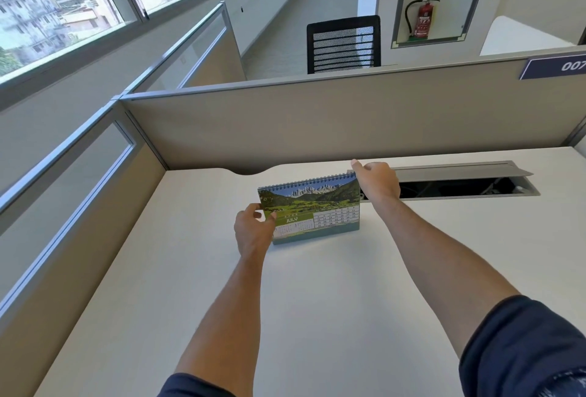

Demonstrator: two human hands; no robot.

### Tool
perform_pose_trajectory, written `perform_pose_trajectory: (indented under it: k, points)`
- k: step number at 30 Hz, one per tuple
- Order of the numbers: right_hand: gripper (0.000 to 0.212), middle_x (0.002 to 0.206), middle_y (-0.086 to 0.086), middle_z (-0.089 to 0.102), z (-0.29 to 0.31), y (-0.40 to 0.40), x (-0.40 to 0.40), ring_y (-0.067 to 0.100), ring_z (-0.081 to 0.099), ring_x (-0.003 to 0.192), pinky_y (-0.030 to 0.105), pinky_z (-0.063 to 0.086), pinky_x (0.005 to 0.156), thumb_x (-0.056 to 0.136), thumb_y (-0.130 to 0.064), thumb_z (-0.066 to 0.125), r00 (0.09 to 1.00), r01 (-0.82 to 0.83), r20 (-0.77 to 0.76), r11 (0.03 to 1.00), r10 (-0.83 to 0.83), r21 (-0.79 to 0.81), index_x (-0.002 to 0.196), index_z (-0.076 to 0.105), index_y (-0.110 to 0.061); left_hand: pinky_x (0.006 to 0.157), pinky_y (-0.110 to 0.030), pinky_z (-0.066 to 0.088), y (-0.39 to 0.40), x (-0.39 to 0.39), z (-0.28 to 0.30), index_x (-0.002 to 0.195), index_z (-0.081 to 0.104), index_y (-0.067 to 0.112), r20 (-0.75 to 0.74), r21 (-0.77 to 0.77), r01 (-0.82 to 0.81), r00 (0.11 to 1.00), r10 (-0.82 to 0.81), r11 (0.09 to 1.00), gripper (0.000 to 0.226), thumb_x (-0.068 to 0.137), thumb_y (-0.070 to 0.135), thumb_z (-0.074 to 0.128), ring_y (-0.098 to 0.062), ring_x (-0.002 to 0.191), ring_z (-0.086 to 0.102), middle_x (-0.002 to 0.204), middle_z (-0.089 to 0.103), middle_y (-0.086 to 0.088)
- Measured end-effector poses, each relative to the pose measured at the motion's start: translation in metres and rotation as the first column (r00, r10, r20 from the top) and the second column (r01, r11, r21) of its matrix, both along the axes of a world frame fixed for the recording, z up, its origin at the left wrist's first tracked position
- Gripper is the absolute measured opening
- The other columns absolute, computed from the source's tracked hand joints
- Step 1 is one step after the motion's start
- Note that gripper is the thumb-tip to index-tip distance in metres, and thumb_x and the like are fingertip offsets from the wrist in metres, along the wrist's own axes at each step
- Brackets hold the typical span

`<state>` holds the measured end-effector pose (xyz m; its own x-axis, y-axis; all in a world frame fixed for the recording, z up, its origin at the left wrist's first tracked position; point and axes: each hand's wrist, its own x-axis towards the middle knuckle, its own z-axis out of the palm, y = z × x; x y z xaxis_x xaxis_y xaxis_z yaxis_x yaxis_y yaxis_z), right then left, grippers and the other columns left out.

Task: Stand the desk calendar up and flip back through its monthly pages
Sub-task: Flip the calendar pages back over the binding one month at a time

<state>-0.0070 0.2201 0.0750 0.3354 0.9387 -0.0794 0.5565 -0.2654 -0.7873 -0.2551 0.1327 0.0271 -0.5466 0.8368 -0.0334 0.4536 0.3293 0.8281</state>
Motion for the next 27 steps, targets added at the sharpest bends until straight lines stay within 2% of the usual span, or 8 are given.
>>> perform_pose_trajectory:
  k: [5,9,11,14,18,20,23,27]
  points:
    - [0.053,0.054,-0.002,0.036,-0.004,0.0,0.0,0.02,0.034,0.054,0.032,0.022,0.053,0.1,-0.045,0.055,0.999,-0.037,-0.029,0.998,0.039,0.047,0.058,0.034,-0.02,0.072,-0.022,0.042,0.004,0.001,0.004,0.109,0.069,0.014,-0.033,0.067,0.008,0.999,-0.006,0.998,0.026,0.09,0.032,0.073,-0.017,0.096,0.057,0.111,0.06,-0.004]
    - [0.05,0.055,-0.001,0.037,-0.006,0.001,0.001,0.022,0.037,0.058,0.034,0.024,0.055,0.099,-0.04,0.057,0.995,-0.056,-0.073,0.997,0.06,0.059,0.059,0.036,-0.019,0.077,-0.028,0.049,0.005,0.001,0.001,0.105,0.068,0.017,-0.014,0.083,0.006,1.0,-0.005,0.997,0.02,0.09,0.029,0.072,-0.019,0.099,0.062,0.109,0.067,-0.001]
    - [0.044,0.058,0.001,0.048,-0.008,0.003,0.002,0.022,0.044,0.062,0.033,0.03,0.057,0.098,-0.038,0.058,0.993,-0.062,-0.101,0.997,0.067,0.05,0.062,0.049,-0.015,0.078,-0.03,0.052,0.005,0.002,-0.001,0.104,0.068,0.018,-0.007,0.088,0.006,1.0,-0.005,0.996,0.017,0.09,0.027,0.071,-0.02,0.099,0.064,0.108,0.069,-0.001]
    - [0.025,0.087,0.005,0.075,-0.011,0.007,0.002,0.019,0.059,0.078,0.033,0.046,0.07,0.094,-0.031,0.063,0.976,-0.08,-0.198,0.995,0.09,0.056,0.088,0.075,-0.01,0.076,-0.029,0.05,0.004,0.004,0.0,0.103,0.067,0.017,-0.013,0.09,0.009,1.0,-0.007,0.996,0.016,0.091,0.027,0.07,-0.021,0.098,0.065,0.106,0.07,-0.001]
    - [0.016,0.1,-0.001,0.073,-0.009,0.007,0.002,0.018,0.065,0.1,0.033,0.054,0.085,0.092,-0.011,0.065,0.914,-0.107,-0.379,0.987,0.146,0.122,0.103,0.077,-0.014,0.074,-0.028,0.049,0.004,0.004,0.0,0.106,0.067,0.015,-0.014,0.079,0.016,1.0,-0.014,0.997,0.017,0.093,0.025,0.069,-0.021,0.099,0.064,0.106,0.07,-0.002]
    - [0.03,0.105,0.001,0.072,-0.006,0.005,0.003,0.02,0.067,0.102,0.034,0.058,0.079,0.089,0.001,0.062,0.854,-0.116,-0.486,0.979,0.184,0.166,0.111,0.075,-0.015,0.071,-0.026,0.049,0.004,0.005,0.002,0.106,0.067,0.014,-0.016,0.077,0.014,1.0,-0.013,0.997,0.016,0.094,0.024,0.068,-0.02,0.096,0.065,0.105,0.07,-0.002]
    - [0.044,0.108,0.004,0.077,0.0,0.002,0.007,0.013,0.073,0.095,0.028,0.06,0.063,0.086,0.015,0.059,0.746,-0.133,-0.619,0.966,0.246,0.223,0.116,0.074,-0.014,0.063,-0.021,0.046,0.003,0.006,0.005,0.106,0.066,0.013,0.016,0.069,0.012,1.0,-0.013,0.998,0.015,0.095,0.023,0.066,-0.02,0.09,0.064,0.099,0.069,-0.001]
    - [0.041,0.079,-0.011,0.08,0.001,-0.001,0.012,0.0,0.073,0.069,0.018,0.056,0.059,0.081,0.024,0.056,0.716,-0.137,-0.641,0.956,0.277,0.26,0.101,0.078,-0.005,0.062,-0.021,0.045,0.003,0.005,0.005,0.103,0.065,0.015,0.026,0.061,0.022,0.999,-0.023,0.998,0.011,0.095,0.022,0.066,-0.021,0.087,0.066,0.095,0.07,-0.001]
